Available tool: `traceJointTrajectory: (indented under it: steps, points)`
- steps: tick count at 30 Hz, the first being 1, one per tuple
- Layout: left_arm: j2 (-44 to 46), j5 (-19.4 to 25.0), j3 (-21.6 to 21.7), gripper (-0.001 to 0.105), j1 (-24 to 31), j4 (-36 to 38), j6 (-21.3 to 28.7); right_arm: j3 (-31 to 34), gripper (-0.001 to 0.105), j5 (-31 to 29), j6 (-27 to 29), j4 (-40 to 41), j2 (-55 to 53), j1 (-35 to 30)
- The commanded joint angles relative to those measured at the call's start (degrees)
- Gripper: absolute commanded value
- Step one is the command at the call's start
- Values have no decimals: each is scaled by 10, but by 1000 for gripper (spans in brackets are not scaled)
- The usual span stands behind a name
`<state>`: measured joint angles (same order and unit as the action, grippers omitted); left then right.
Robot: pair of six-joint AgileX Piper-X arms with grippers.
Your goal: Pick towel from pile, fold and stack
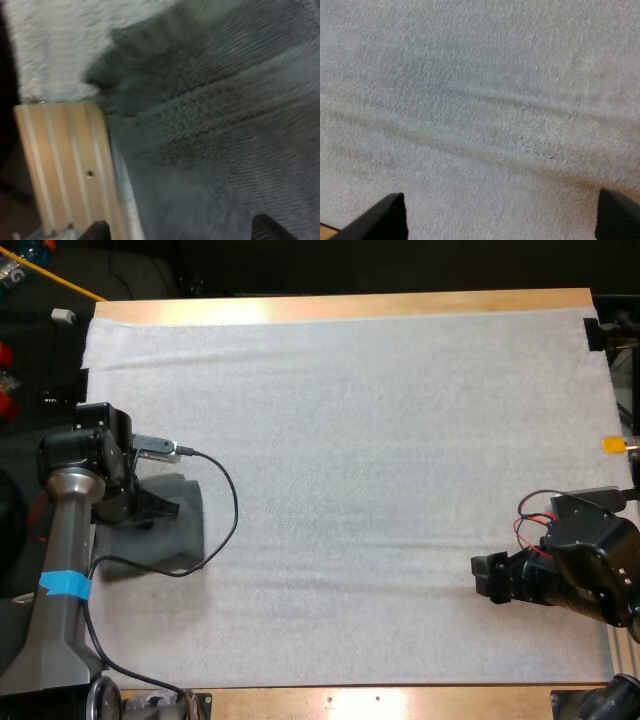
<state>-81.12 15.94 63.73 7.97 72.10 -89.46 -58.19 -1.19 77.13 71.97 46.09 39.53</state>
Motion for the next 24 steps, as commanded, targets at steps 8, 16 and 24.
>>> traceJointTrajectory:
  steps: [8, 16, 24]
  points:
    - [1, -18, 5, 56, 0, 9, -26, -3, 74, 1, 3, 3, 0, 1]
    - [1, -80, -27, 56, 3, -21, -38, -3, 74, 40, 3, -2, 0, 1]
    - [1, -130, -103, 56, 32, -104, -59, -3, 74, 79, 3, -16, 0, 1]
